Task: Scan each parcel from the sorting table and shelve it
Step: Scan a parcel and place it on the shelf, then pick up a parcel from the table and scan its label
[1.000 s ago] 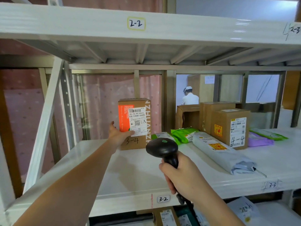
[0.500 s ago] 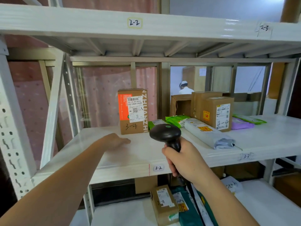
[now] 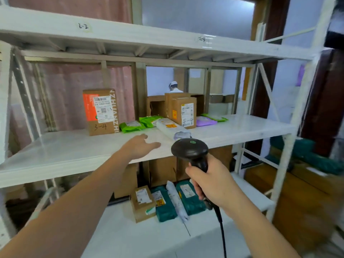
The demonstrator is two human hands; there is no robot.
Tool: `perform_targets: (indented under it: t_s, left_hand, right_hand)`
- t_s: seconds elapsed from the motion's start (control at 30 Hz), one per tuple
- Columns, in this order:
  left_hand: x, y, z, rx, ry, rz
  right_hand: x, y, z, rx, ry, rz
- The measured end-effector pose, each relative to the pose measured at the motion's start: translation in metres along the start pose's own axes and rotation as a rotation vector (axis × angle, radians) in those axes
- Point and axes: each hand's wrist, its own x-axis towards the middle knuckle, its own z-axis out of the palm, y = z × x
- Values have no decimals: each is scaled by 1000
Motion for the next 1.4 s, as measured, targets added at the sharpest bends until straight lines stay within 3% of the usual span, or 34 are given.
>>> perform_targets:
  t_s: [0.17,0.53,0.73,1.4]
  left_hand:
    - [-28,113,90,-31,-109,313]
    - [-58,323,272,-20,-466,595]
    - [-47,410,356,1,-539,701]
    - [112,616,582,102,-665,842]
  right_hand:
    - [-71,24,-78,-71,135,113]
    - [-183,71,-232,-116,622,444]
    - [-190,105,-291,-135,785,500]
    - [-72,269,-502,-159,903,662]
